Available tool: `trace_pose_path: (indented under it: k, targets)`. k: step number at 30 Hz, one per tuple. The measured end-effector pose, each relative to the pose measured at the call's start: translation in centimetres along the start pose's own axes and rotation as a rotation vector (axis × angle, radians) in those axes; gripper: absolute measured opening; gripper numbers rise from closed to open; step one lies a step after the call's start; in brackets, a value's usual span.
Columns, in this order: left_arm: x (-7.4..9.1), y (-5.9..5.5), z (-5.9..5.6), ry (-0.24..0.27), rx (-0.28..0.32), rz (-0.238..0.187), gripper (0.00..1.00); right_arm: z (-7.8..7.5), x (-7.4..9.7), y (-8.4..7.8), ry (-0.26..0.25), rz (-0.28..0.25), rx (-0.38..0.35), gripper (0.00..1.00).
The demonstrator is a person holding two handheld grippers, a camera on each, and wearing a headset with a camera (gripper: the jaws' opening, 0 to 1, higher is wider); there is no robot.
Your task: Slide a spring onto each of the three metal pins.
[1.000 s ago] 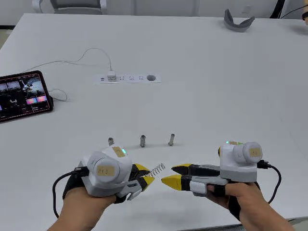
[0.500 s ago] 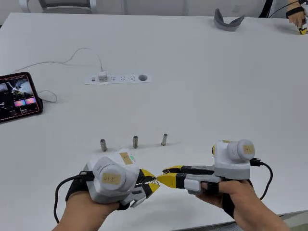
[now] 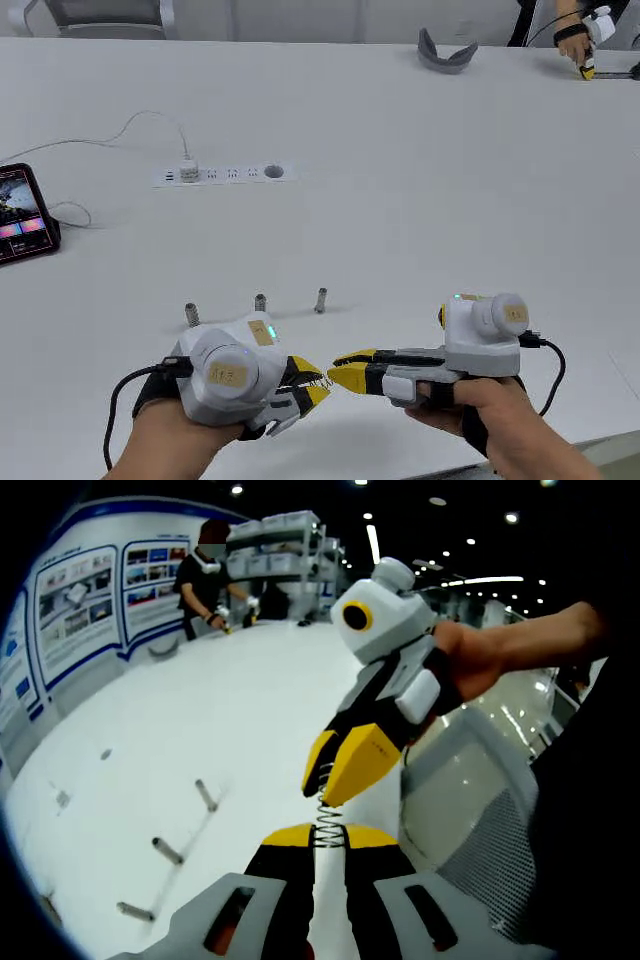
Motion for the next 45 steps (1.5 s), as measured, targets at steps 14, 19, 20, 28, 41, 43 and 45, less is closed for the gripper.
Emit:
trace_pose_path:
  k: [14, 19, 20, 28, 41, 43, 45]
  targets:
    - [-0.1, 1.2, 0.3, -0.008, -0.007, -0.021, 0.09, 0.9, 0.8, 1.4, 0.017, 0.024, 0.090, 0.12]
    - [0.1, 1.6, 0.6, -0.006, -0.007, -0.027, 0.09, 0.9, 0.9, 1.8, 0.022, 0.028, 0.109, 0.12]
    - [0.1, 1.6, 0.6, -0.006, -0.006, -0.029, 0.09, 0.9, 0.9, 1.9, 0.021, 0.032, 0.113, 0.12]
    - [0.1, 1.8, 0.7, -0.015, 0.000, -0.040, 0.09, 1.2, 0.9, 2.3, 0.016, 0.097, 0.186, 0.12]
    - [0.1, 2.2, 0.4, -0.038, -0.006, -0.045, 0.09, 1.9, 0.8, 2.8, -0.021, 0.333, 0.433, 0.12]
    - [0.1, 2.2, 0.4, -0.041, -0.005, -0.045, 0.09, 2.1, 0.7, 2.8, -0.026, 0.378, 0.481, 0.12]
    - [0.1, 2.2, 0.4, -0.043, -0.010, -0.041, 0.09, 2.1, 0.5, 2.7, -0.029, 0.427, 0.531, 0.12]
Point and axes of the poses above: the centre of the closed fingertips' face, and the gripper's own axes: x roughly backward along the fingers, z roughly to its left, y roughly out of its top, the point moved 3 cm from there along x, roughly backward along the fingers, and after that the axes turned 12 degrees about z, right-handed, at the moved point
